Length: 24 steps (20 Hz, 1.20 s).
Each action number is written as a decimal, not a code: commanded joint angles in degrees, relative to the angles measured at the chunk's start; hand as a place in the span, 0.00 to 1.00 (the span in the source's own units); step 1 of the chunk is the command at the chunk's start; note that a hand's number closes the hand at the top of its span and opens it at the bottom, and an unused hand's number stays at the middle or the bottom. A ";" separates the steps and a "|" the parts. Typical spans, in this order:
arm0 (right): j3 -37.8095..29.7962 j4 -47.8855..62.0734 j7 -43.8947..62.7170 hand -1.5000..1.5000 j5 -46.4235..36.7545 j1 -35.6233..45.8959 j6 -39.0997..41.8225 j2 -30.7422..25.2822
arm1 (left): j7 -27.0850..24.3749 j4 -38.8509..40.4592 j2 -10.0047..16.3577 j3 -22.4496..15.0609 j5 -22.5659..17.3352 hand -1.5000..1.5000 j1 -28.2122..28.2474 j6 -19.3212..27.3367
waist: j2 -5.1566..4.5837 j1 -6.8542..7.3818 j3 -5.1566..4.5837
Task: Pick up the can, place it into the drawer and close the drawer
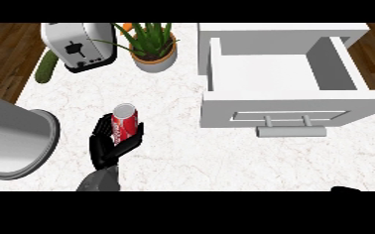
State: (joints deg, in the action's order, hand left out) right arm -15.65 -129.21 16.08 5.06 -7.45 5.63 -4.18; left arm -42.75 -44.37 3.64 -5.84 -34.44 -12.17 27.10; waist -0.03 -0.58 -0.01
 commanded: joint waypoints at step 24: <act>-2.75 -3.10 0.52 0.00 -0.23 -1.40 -0.40 -0.18 | 35.29 -8.70 3.73 -7.69 10.94 1.00 -33.53 -11.29 | 0.21 0.06 0.05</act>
State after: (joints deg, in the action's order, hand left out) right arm -17.77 -131.06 18.33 4.39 -5.77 4.46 -5.40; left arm -13.51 -49.63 7.13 -14.15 -24.21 -40.14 14.34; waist 0.10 -0.16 -0.02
